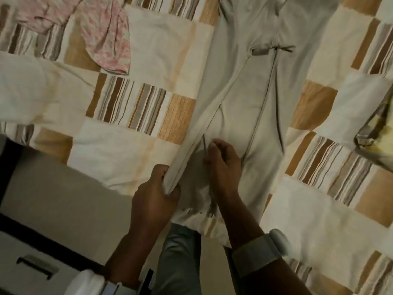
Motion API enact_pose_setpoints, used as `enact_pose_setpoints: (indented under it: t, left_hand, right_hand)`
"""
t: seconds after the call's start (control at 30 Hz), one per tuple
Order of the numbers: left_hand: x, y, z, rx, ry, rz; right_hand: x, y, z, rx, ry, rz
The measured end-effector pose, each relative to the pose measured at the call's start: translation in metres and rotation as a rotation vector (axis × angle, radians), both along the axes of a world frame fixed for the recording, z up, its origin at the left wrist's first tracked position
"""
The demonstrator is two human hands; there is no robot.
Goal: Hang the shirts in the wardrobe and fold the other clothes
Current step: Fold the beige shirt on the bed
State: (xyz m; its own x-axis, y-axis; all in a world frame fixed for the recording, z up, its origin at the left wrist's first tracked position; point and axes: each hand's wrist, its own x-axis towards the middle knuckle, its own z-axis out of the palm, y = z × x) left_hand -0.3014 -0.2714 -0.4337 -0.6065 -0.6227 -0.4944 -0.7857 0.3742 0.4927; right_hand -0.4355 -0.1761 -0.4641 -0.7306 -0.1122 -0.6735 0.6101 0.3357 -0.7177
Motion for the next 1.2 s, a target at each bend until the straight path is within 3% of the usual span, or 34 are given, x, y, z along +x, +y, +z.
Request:
enact_pose_setpoints:
  t: [0.13, 0.2, 0.33, 0.43, 0.57, 0.63, 0.8, 0.9, 0.97, 1.03, 1.1, 1.2]
  left_hand:
    - [-0.016, 0.038, 0.015, -0.021, 0.159, -0.13]
    - [-0.022, 0.059, 0.011, -0.064, 0.145, -0.27]
    - [-0.027, 0.071, 0.001, 0.135, 0.017, -0.343]
    - [-0.032, 0.059, 0.012, 0.155, -0.031, -0.288]
    - [-0.042, 0.027, 0.01, 0.154, 0.005, 0.096]
    - [-0.048, 0.021, -0.001, 0.238, -0.066, 0.086]
    - [-0.045, 0.023, -0.022, 0.162, -0.094, 0.021]
    - [-0.045, 0.021, -0.018, 0.133, -0.154, -0.024]
    - [-0.049, 0.018, -0.012, 0.089, -0.188, -0.108]
    - [-0.06, 0.011, -0.007, 0.048, -0.09, -0.102]
    - [-0.075, 0.003, -0.006, 0.03, 0.112, -0.017]
    - [-0.115, -0.012, -0.022, 0.038, 0.316, -0.035]
  right_hand:
    - [-0.001, 0.01, 0.005, -0.351, -0.446, 0.028]
    - [-0.009, 0.027, 0.007, -0.42, -0.571, 0.066]
    - [-0.011, 0.049, 0.007, -0.077, -0.303, 0.302]
    - [-0.001, 0.057, 0.001, -0.025, -0.251, 0.213]
    - [0.012, 0.061, 0.0, -0.007, -0.169, 0.099]
    - [0.021, 0.065, 0.002, 0.018, -0.143, 0.039]
    - [0.032, 0.082, 0.005, 0.144, -0.2, 0.248]
    - [0.019, 0.093, 0.02, 0.177, -0.454, 0.44]
    - [-0.001, 0.098, 0.038, 0.24, -0.476, 0.618]
    - [-0.032, 0.093, 0.052, 0.317, -0.207, 0.634]
    - [-0.066, 0.079, 0.052, 0.246, 0.071, 0.472]
    - [-0.128, 0.032, 0.024, -0.013, 0.057, 0.148]
